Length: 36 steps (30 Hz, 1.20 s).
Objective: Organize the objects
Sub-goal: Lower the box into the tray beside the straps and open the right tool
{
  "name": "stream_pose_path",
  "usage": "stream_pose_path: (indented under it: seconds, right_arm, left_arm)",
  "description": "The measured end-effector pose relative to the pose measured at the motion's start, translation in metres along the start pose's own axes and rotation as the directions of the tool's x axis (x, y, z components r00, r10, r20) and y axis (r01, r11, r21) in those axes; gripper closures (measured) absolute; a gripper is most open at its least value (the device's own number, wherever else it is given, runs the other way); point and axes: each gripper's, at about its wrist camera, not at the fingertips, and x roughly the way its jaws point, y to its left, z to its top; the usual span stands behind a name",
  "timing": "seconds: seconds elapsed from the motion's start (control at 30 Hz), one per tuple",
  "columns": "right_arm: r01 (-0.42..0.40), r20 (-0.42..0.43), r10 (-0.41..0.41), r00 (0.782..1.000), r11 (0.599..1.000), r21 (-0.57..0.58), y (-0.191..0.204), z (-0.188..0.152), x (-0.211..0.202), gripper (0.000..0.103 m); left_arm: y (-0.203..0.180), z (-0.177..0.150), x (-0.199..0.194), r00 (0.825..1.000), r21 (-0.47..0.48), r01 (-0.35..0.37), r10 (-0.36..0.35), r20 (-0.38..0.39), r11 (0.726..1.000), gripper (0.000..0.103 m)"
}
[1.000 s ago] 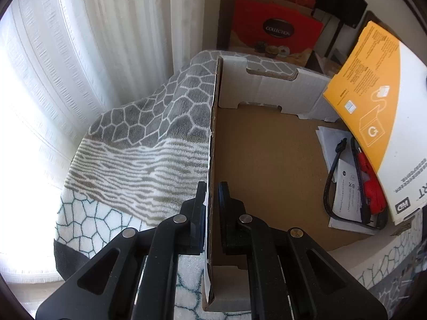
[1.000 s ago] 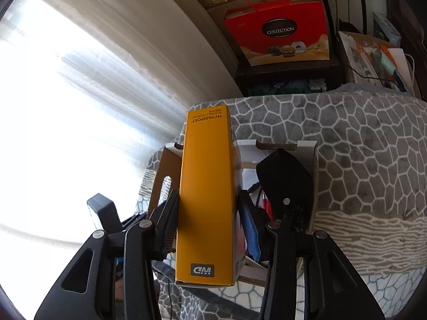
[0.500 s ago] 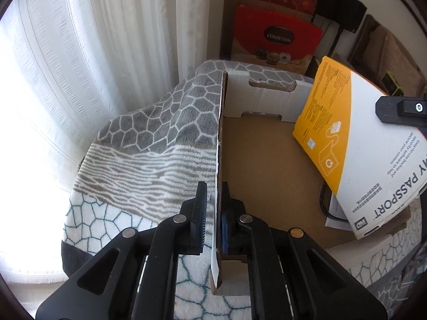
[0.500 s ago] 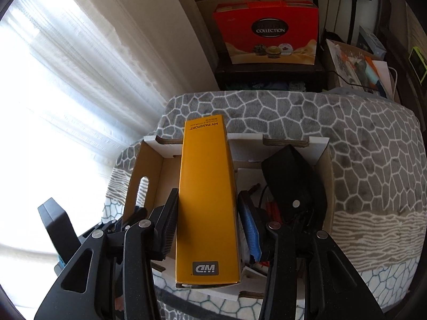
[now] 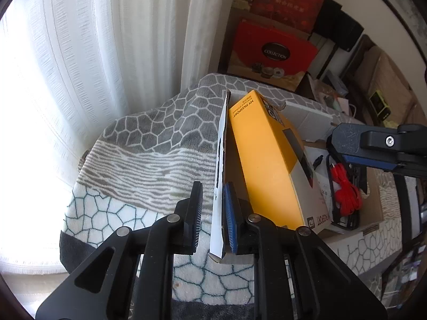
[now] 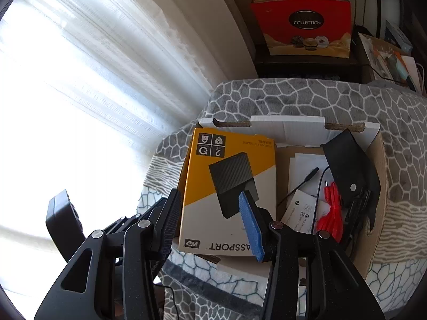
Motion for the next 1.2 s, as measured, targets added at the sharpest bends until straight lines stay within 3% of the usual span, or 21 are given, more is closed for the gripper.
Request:
stream_pose_path:
  seconds: [0.17,0.37,0.47,0.7,0.97,1.2]
  right_arm:
    - [0.051,-0.005,-0.051,0.999,0.999,0.014,-0.017,-0.003,0.002,0.056]
    - [0.082,-0.022,-0.081,0.996,0.995,0.052,-0.046,-0.008,0.006,0.056]
    - [0.078,-0.033,-0.076,0.997,0.995,0.057,-0.055,-0.011,0.009,0.056]
    - [-0.004,-0.073,0.009,0.997,0.998,0.063,-0.063,-0.018,0.021,0.058]
    - [-0.057,-0.115,0.066,0.991,0.995,0.079,-0.063,-0.022,0.037,0.060]
    - [-0.051,-0.102,0.056,0.993,0.997,0.049,-0.060,-0.023,0.029,0.060]
  left_arm:
    - [-0.004,0.003,-0.006,1.000,0.015,-0.021,0.021,0.023,1.000,0.087]
    - [-0.011,0.008,-0.015,0.998,0.015,0.037,-0.038,0.053,0.999,0.088]
    - [-0.018,0.011,-0.014,0.995,0.020,0.085,-0.086,0.046,0.996,0.090]
    - [-0.030,0.017,-0.017,0.995,0.053,0.083,-0.085,0.050,0.995,0.093]
    - [-0.035,0.019,0.006,0.998,0.100,-0.058,0.056,0.016,0.993,0.093]
    - [-0.026,0.013,0.005,0.998,0.071,-0.054,0.052,0.022,0.996,0.092]
